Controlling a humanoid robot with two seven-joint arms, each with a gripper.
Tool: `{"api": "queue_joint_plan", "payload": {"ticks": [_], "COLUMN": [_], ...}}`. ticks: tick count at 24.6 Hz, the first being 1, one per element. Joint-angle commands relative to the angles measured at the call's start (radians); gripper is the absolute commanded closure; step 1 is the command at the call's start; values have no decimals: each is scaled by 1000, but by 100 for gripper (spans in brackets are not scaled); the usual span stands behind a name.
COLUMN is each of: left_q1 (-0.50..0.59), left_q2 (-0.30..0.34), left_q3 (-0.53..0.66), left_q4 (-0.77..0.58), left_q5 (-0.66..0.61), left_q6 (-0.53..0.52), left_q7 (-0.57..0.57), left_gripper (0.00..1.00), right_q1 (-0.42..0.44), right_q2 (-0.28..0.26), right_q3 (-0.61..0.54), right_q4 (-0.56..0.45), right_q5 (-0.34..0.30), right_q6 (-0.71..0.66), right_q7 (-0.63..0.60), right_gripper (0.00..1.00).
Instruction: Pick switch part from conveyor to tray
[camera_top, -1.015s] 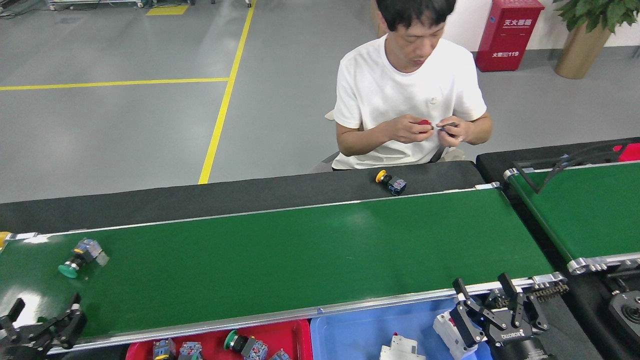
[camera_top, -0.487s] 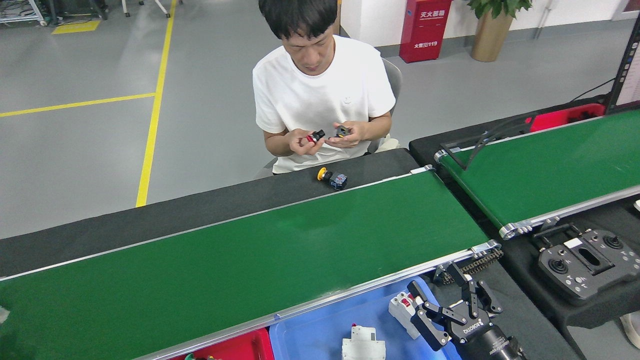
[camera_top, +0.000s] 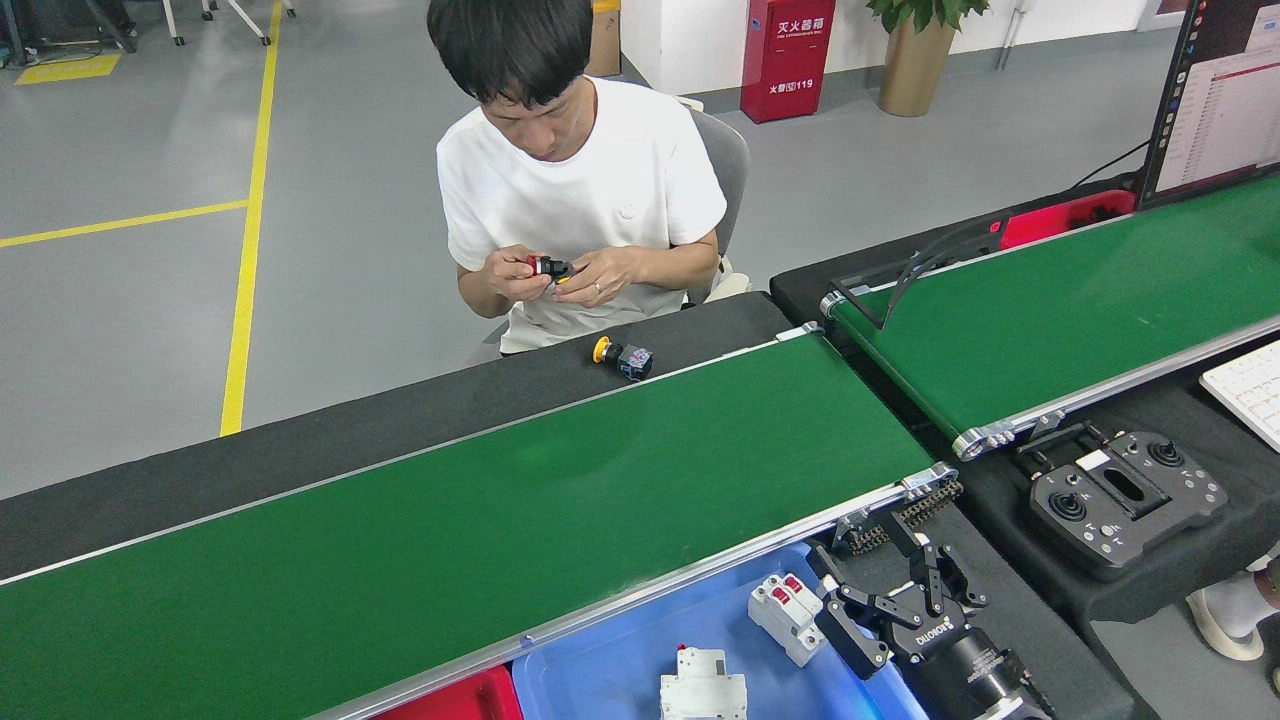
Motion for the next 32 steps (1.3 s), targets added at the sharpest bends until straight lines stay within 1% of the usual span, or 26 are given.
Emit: {"api": "queue_joint_plan", "payload": {"ticks": [1, 6, 8, 9, 11, 12, 13, 15, 17, 18, 20, 22, 24, 27, 29, 31, 32], "left_q1": [-5, 12, 28, 52, 129, 175, 234, 308, 376, 423, 498, 555, 603, 638, 664, 667, 664], "left_q2": [8, -12, -15, -15, -15, -17, -29, -52, -84, -116, -159, -189, -229, -316, -367, -408, -422], "left_q3": [-3, -1, 0, 2, 2, 5, 8, 17, 40, 43, 46, 46, 45, 35, 20, -41, -77], "left_q4": [-13, -28, -71, -114, -227, -306, -408, -537, -669, -756, -902, -1022, -1135, -1287, -1353, -1405, -1409], "left_q5": [7, 18, 49, 78, 130, 156, 188, 217, 219, 217, 213, 200, 154, 61, -19, -79, -105], "left_q6": [-27, -28, -31, -33, -38, -38, -28, -25, -25, -24, -22, -18, -18, -27, -33, -54, -59], "left_q7": [19, 24, 23, 23, 21, 21, 15, 13, 13, 12, 12, 7, 7, 6, 6, 6, 4], "left_gripper": [98, 99, 99, 99, 99, 99, 99, 98, 97, 97, 96, 96, 96, 95, 95, 94, 93], "right_q1": [-18, -25, -28, -30, -30, -31, -31, -31, -33, -33, -31, -31, -28, -21, -18, 1, 16], "right_q2": [-7, -10, -10, -10, -10, -13, -18, -19, -19, -18, -19, -21, -21, -19, -21, -22, -22], "right_q3": [-1, -1, -1, -2, -7, -10, -11, -16, -41, -53, -64, -85, -117, -174, -194, -226, -243], "right_q4": [-9, -3, 5, 6, 8, 8, 9, 9, 8, 6, 6, 6, 6, 6, 6, 5, 0], "right_q5": [-4, -4, -4, -6, -6, -6, -7, -7, -9, -9, -9, -9, -9, -10, -10, -12, -16], "right_q6": [-4, -4, -4, -4, -4, -4, -3, 5, 8, 8, 8, 8, 8, 10, 8, 8, 8], "right_q7": [-9, -6, -6, -6, -6, -4, -2, -1, 1, 2, 2, 4, 5, 27, 31, 31, 30], "right_gripper": [1, 1, 1, 1, 1, 1, 1, 1, 1, 1, 1, 1, 1, 1, 1, 1, 1]}}
